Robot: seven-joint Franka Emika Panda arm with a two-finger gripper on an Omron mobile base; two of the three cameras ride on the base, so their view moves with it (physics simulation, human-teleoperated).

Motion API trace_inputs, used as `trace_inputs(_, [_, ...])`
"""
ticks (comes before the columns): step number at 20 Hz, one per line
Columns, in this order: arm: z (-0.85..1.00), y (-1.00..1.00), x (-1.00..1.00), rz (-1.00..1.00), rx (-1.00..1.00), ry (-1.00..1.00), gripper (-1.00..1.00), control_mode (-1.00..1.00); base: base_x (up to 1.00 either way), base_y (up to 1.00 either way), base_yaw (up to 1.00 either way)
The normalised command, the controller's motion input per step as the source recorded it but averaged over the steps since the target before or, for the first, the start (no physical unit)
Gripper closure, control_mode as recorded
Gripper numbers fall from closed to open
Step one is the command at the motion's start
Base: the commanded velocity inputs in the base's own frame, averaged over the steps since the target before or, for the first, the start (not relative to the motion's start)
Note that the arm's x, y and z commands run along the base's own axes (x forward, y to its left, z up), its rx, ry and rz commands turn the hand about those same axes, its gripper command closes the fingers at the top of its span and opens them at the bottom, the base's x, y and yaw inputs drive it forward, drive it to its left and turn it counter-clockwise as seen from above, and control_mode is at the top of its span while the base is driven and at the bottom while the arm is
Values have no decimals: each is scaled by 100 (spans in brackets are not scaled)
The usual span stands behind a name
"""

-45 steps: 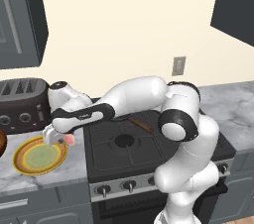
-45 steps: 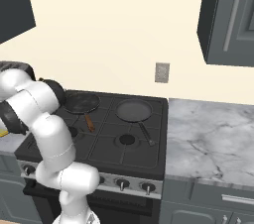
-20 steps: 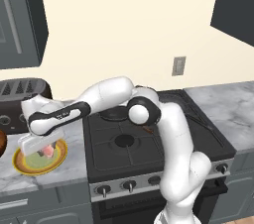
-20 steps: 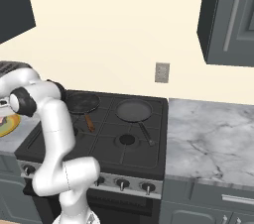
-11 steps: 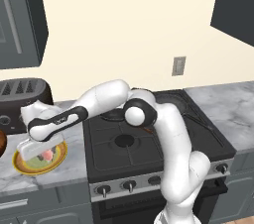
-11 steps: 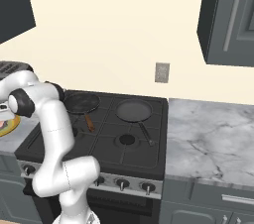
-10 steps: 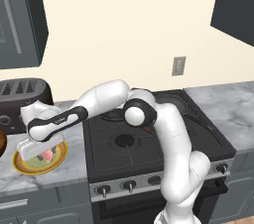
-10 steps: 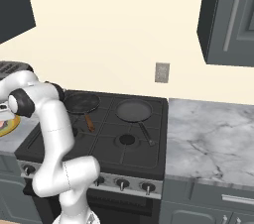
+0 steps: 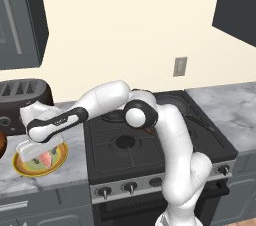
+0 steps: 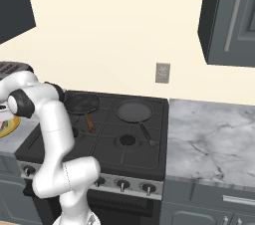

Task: Place one of the steaks on the plate and the other in the bowl. Then place the bowl in the fridge.

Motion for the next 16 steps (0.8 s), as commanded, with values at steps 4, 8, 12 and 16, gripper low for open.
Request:
trace_inputs(4, [38, 0, -6, 0, 6, 0, -100, -100, 0, 0, 0])
trace_inputs(8, [41, -27, -26, 0, 7, -4, -100, -100, 0, 0, 0])
trace_inputs(12, [19, -94, -48, 2, 14, -12, -100, -100, 0, 0, 0])
trace_inputs(16, [24, -100, -43, 0, 20, -8, -100, -100, 0, 0, 0])
